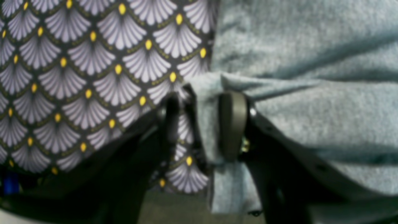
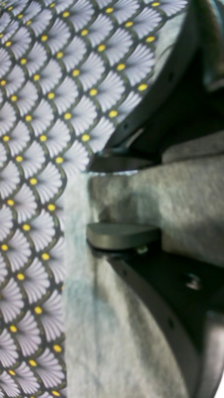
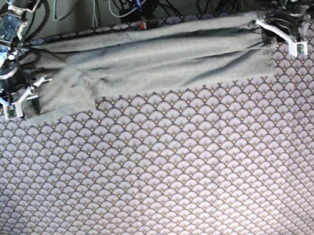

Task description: Fold the T-shirt properly

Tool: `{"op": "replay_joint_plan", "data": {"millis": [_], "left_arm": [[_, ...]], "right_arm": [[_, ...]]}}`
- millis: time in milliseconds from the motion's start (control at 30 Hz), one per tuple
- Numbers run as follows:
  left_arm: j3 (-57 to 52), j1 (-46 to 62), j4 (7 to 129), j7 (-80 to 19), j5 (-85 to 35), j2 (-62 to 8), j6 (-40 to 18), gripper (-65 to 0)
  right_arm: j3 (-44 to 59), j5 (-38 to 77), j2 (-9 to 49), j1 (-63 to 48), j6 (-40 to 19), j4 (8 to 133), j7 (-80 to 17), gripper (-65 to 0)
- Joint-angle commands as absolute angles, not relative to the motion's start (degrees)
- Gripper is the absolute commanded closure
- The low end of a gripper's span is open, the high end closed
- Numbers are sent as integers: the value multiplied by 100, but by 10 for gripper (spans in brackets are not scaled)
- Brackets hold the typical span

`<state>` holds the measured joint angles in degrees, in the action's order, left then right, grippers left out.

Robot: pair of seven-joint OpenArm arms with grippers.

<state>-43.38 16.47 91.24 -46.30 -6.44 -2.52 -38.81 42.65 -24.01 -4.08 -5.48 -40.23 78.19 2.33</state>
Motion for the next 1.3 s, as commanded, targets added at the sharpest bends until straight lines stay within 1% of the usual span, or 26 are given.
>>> {"op": "replay_joint_plan", "data": {"millis": [0,133,200,267,367,500,633,733,900,1133,1267], "left_arm": [[-4312,1798,9068,-5297,-347,-198,-4000,-233],[-4312,1798,9068,-5297,-347,-198,-4000,-233],[-4312,1798,9068,-5297,-347,-198,-4000,-233],[-4312,1780,9068,-5297,-347,-198,-4000,-233],[-4312,1771,9068,-5297,-347,-198,-4000,-233],[-4312,1763,9068,-5297,-347,-198,-4000,-233],[-4312,1754,9068,-5297,-347,-198,-4000,-233],[-4312,1754,9068,-5297,-347,-215,-4000,-233],[-4312,1763,9068,-5297,-347,-233,-4000,-233],[-4312,1789,9068,-5297,-347,-215,-4000,-233],[-4312,1789,9068,-5297,-347,-215,-4000,-233]], "right_arm": [[4277,-2413,-365,-523,-4000,7846,277,-278],[4242,-2413,-365,-541,-4000,7864,303,-269],[4233,-2413,-365,-549,-4000,7881,321,-234],[4233,-2413,-365,-532,-4000,7881,321,-165],[4233,-2413,-365,-523,-4000,7890,321,-2],[4224,-2413,-365,-523,-4000,7952,330,0],[4224,-2369,-426,-664,-4000,8453,330,0],[4154,-2105,-479,-840,-4000,8787,479,0],[3802,-1921,-479,-1349,-4000,9226,523,0],[3653,-1666,-637,-2000,-4000,9824,532,0],[3530,-1253,-637,-2457,-4000,10070,532,0]]}}
